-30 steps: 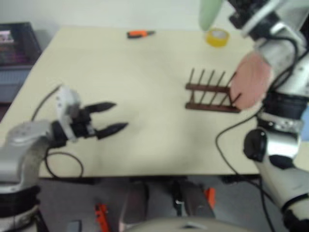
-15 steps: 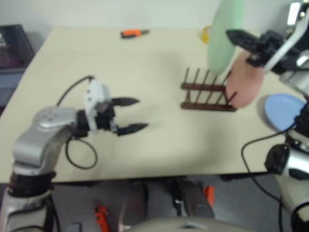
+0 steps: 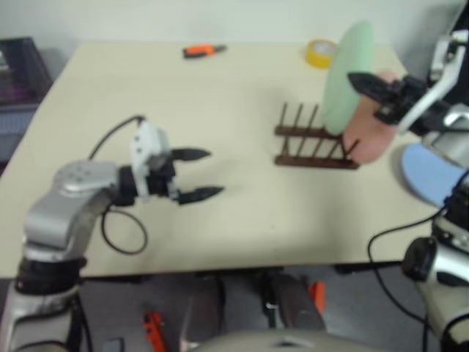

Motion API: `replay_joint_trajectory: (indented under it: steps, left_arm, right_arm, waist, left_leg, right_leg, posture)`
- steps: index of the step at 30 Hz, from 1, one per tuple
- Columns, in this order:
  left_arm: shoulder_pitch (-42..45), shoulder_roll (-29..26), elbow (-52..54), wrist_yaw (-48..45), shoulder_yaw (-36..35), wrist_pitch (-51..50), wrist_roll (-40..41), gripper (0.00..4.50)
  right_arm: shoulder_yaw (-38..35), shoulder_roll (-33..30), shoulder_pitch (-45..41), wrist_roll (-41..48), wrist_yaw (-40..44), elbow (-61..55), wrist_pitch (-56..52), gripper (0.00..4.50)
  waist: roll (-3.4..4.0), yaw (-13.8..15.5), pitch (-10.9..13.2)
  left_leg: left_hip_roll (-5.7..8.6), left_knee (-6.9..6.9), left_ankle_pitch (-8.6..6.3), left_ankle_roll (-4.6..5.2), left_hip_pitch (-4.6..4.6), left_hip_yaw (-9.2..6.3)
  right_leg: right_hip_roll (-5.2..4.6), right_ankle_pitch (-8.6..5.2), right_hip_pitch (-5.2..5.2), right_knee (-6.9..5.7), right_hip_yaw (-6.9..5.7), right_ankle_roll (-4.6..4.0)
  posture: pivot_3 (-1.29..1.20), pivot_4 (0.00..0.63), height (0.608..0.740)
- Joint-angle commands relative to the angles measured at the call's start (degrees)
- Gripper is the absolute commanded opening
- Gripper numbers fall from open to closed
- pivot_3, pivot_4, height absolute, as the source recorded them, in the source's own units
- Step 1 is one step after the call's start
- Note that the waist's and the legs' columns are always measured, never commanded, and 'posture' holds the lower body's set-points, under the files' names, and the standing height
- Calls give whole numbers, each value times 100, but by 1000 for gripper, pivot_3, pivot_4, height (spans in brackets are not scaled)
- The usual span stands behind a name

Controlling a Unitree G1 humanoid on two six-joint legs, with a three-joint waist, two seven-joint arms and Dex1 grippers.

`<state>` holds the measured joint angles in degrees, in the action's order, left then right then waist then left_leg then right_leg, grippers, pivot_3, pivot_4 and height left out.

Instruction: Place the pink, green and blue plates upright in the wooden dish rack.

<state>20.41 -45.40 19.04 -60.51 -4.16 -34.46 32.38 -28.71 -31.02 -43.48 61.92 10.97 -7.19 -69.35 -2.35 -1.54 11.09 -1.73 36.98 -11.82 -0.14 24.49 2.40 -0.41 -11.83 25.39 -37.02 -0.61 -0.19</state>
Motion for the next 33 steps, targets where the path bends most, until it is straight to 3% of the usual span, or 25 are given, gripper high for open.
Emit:
replay_joint_trajectory:
  steps: [1, 22, 25, 32, 33]
  left_arm:
    - [67, -81, 30, -31, -8, 132, -48, 4422]
    - [18, -62, -84, 90, -60, 270, -303, 4422]
    - [16, -53, -117, 103, -43, 299, -341, 4500]
    - [94, 21, -166, 197, 20, 325, -415, 4500]
    - [96, 31, -157, 204, 28, 320, -416, 4500]
  right_arm:
    - [-179, -11, 42, 186, -69, -231, 203, 0]
    - [125, -148, 225, 22, 121, -32, 388, 0]
    - [118, -156, 215, 51, 131, -40, 404, 764]
    - [146, -175, 251, -2, 129, -116, 476, 3151]
    - [158, -190, 247, -18, 149, -144, 501, 3151]
  waist:
    - [0, -1, 0]
    - [0, -1, 0]
    - [0, -1, 0]
    - [0, -1, 0]
    - [0, -1, 0]
  left_leg:
    - [0, 0, 0, 0, 0, 1]
    - [0, 1, 0, 0, -1, -1]
    - [0, 1, 0, 0, -2, 0]
    - [0, 1, 0, 0, -2, 1]
    - [0, 1, 0, 0, -2, 1]
  right_leg:
    - [0, 0, 0, 0, 1, 0]
    - [0, 0, -1, -1, 0, 0]
    - [1, 0, -1, -2, 1, 1]
    - [1, 1, -1, -2, 2, 1]
    - [1, 1, -1, -2, 2, 1]
  posture:
    - [0, 150, 740]
    - [0, 150, 740]
    - [0, 150, 740]
    - [0, 150, 740]
    - [0, 150, 740]
